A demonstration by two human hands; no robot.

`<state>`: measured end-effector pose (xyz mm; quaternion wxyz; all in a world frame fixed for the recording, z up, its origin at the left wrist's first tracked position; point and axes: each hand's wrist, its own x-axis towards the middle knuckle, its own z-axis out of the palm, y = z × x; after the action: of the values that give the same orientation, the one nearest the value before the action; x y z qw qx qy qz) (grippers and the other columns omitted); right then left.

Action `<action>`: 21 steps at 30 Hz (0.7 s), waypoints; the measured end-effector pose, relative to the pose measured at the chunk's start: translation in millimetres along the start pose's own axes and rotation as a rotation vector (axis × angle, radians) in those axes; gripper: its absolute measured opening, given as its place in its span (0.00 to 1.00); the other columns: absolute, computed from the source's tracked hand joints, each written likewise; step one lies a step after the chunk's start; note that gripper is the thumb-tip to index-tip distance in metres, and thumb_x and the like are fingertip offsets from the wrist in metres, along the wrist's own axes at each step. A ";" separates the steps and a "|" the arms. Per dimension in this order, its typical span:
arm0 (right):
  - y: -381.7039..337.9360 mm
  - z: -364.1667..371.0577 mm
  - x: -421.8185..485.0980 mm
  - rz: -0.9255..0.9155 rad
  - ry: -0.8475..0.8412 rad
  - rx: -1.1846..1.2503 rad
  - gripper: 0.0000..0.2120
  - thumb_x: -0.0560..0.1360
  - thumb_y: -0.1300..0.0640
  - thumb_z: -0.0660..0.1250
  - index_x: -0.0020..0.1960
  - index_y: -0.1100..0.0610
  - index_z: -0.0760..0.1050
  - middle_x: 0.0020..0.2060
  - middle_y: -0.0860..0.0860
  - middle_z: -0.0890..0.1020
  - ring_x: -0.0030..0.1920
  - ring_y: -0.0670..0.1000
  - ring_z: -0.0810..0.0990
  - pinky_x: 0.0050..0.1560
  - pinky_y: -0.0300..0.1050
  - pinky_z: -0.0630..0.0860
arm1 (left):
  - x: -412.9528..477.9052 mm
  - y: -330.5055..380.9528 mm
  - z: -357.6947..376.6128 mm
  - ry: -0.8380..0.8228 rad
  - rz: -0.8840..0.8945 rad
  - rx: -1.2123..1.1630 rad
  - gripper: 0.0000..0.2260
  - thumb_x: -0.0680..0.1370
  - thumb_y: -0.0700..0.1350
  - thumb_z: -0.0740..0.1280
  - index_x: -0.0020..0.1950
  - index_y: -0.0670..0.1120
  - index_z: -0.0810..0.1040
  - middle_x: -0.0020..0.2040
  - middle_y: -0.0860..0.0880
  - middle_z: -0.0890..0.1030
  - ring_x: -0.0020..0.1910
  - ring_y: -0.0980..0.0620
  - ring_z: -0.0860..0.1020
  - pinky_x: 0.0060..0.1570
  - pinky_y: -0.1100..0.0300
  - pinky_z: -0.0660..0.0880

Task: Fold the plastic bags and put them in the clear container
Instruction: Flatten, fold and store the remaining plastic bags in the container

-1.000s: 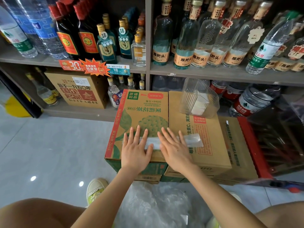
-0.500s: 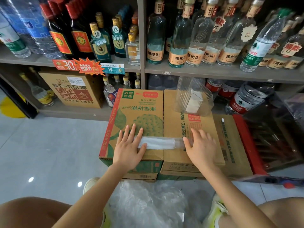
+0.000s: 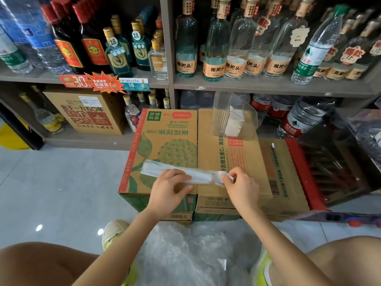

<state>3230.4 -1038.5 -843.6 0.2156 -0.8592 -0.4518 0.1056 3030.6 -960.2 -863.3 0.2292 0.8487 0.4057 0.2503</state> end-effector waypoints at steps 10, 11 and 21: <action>-36.3 -49.6 19.9 0.276 -0.340 0.955 0.02 0.75 0.66 0.67 0.45 0.62 0.74 0.35 0.55 0.82 0.26 0.46 0.76 0.25 0.37 0.70 | 6.9 1.1 11.8 0.056 -0.062 0.054 0.16 0.69 0.57 0.70 0.53 0.52 0.84 0.45 0.52 0.79 0.48 0.48 0.76 0.47 0.57 0.69; -40.4 -52.5 23.4 0.289 -0.361 0.984 0.02 0.75 0.65 0.68 0.47 0.62 0.75 0.36 0.56 0.83 0.27 0.47 0.77 0.25 0.37 0.71 | 7.9 0.4 12.8 0.088 -0.075 0.051 0.13 0.70 0.55 0.71 0.51 0.52 0.85 0.44 0.52 0.80 0.46 0.48 0.77 0.46 0.57 0.70; -26.4 -39.1 28.0 0.347 -0.188 0.948 0.14 0.78 0.69 0.59 0.62 0.60 0.74 0.48 0.54 0.81 0.43 0.50 0.80 0.37 0.39 0.79 | 23.8 10.1 -6.3 0.132 -0.530 -0.410 0.02 0.77 0.53 0.69 0.47 0.58 0.80 0.42 0.57 0.80 0.42 0.59 0.75 0.38 0.66 0.69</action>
<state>3241.8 -1013.1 -796.4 0.5192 -0.7163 -0.2225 0.4097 3045.5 -945.7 -846.8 0.4252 0.6321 0.5673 0.3128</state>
